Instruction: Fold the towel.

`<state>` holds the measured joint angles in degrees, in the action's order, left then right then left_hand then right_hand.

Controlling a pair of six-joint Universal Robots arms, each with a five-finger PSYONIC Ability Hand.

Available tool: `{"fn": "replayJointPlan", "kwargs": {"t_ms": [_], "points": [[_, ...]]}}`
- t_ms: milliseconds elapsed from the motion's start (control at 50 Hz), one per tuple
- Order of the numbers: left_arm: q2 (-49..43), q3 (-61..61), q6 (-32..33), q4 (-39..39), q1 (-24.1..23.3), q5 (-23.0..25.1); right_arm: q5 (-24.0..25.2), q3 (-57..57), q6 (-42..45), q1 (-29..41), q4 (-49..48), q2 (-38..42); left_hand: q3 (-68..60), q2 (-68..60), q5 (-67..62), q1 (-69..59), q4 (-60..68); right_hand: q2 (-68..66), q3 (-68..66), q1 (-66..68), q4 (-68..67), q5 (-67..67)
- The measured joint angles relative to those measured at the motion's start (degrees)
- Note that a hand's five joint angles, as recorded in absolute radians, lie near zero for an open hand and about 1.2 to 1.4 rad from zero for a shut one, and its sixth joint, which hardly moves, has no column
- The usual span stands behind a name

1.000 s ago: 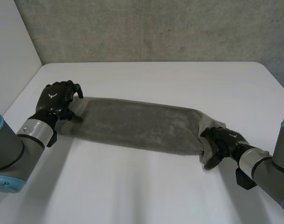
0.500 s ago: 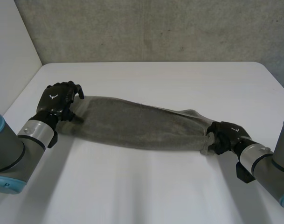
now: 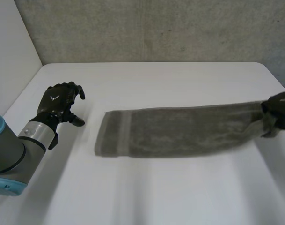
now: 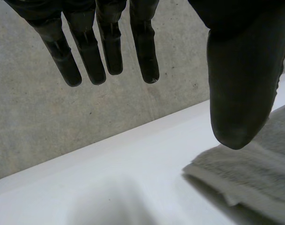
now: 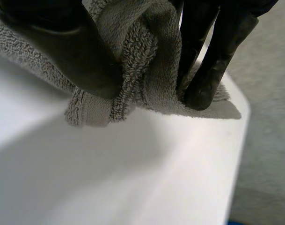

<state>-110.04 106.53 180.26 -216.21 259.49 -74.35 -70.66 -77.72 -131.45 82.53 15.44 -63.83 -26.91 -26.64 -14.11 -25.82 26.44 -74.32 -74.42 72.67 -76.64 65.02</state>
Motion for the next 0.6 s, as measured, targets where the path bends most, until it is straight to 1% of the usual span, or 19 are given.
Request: {"fn": "replayJointPlan", "kwargs": {"t_ms": [60, 140, 200, 260, 280, 320, 340, 360, 380, 400, 420, 460, 540, 580, 600], "points": [[0.0, 0.0, 0.04, 0.0, -0.07, -0.01, -0.18, 5.43, -0.45, 0.63, 2.04, 0.49, 0.6, 0.49, 0.48, 0.37, -0.44, 0.0, 0.0, 0.0, 0.0, 0.0], [0.01, 0.0, 0.08, 0.0, -0.15, -0.01, -0.38, 8.92, -1.83, 3.15, 2.88, 0.38, 0.9, 0.95, 0.86, 0.88, -0.82, -0.02, 0.0, 0.0, 0.0, 0.0], [0.05, -0.03, 0.12, 0.0, -0.23, -0.01, -0.97, 10.95, -3.62, 7.82, 2.79, 0.42, 1.6, 1.48, 1.37, 1.3, -1.45, -0.32, -0.52, 0.12, 0.0, 0.0], [0.13, -0.06, 0.18, -0.03, -0.29, -0.02, -3.56, 13.97, -6.21, 17.03, 2.22, 1.4, 2.12, 2.18, 1.98, 1.79, -2.01, -0.76, -1.16, 0.53, -0.01, 0.0], [0.13, -0.06, 0.18, -0.03, -0.3, -0.02, -4.19, 14.6, -6.59, 18.81, 2.14, 1.75, 2.31, 2.33, 2.2, 2.06, -2.24, -0.81, -1.21, 0.53, -0.03, 0.0], [0.22, -0.05, 0.22, -0.03, -0.33, -0.04, -7.33, 17.62, -7.83, 26.67, 1.77, 3.77, 3.43, 3.45, 3.27, 3.09, -3.31, -0.83, -1.44, 0.53, -0.22, 0.0], [0.24, -0.04, 0.23, -0.02, -0.33, -0.05, -8.0, 18.31, -8.03, 28.31, 1.69, 4.28, 3.57, 3.59, 3.39, 3.15, -3.42, -0.85, -1.48, 0.53, -0.25, 0.0], [0.31, -0.04, 0.24, -0.02, -0.33, -0.06, -9.77, 20.19, -8.49, 32.82, 1.5, 5.79, 3.9, 3.96, 3.79, 3.46, -3.76, -1.09, -1.62, 0.53, -0.28, 0.0], [0.33, -0.04, 0.25, -0.02, -0.33, -0.06, -10.42, 20.86, -8.62, 34.36, 1.44, 6.36, 4.12, 4.18, 3.94, 3.61, -3.94, -1.14, -1.62, 0.53, -0.28, 0.0], [0.39, -0.03, 0.26, -0.01, -0.32, -0.07, -11.95, 22.73, -8.91, 38.49, 1.23, 8.07, 4.37, 4.45, 4.21, 3.79, -4.15, -1.14, -1.62, 0.53, -0.28, 0.0], [0.43, -0.02, 0.26, -0.01, -0.32, -0.07, -12.49, 23.49, -9.0, 40.17, 1.19, 8.84, 4.39, 4.51, 4.29, 3.86, -4.19, -1.14, -1.62, 0.53, -0.28, 0.0], [0.53, -0.01, 0.27, 0.0, -0.32, -0.05, -14.34, 26.64, -9.43, 46.81, 0.83, 12.44, 4.58, 4.94, 4.69, 4.04, -4.52, -1.14, -1.62, 0.53, -0.28, 0.0], [0.64, 0.02, 0.27, 0.0, -0.31, -0.03, -15.58, 30.45, -10.19, 54.48, 0.2, 17.84, 5.25, 5.45, 5.21, 4.34, -5.02, -1.14, -1.62, 0.53, -0.28, 0.0], [0.67, 0.04, 0.27, 0.0, -0.32, -0.01, -15.71, 31.74, -10.63, 56.76, -0.1, 19.98, 5.25, 5.55, 5.38, 4.34, -5.09, -1.14, -1.62, 0.53, -0.28, 0.0], [0.68, 0.05, 0.27, 0.0, -0.33, -0.01, -15.74, 32.57, -10.97, 58.03, -0.33, 21.38, 5.25, 5.58, 5.47, 4.34, -5.11, 1.35, 0.54, -1.18, 2.27, -1.95]]}}
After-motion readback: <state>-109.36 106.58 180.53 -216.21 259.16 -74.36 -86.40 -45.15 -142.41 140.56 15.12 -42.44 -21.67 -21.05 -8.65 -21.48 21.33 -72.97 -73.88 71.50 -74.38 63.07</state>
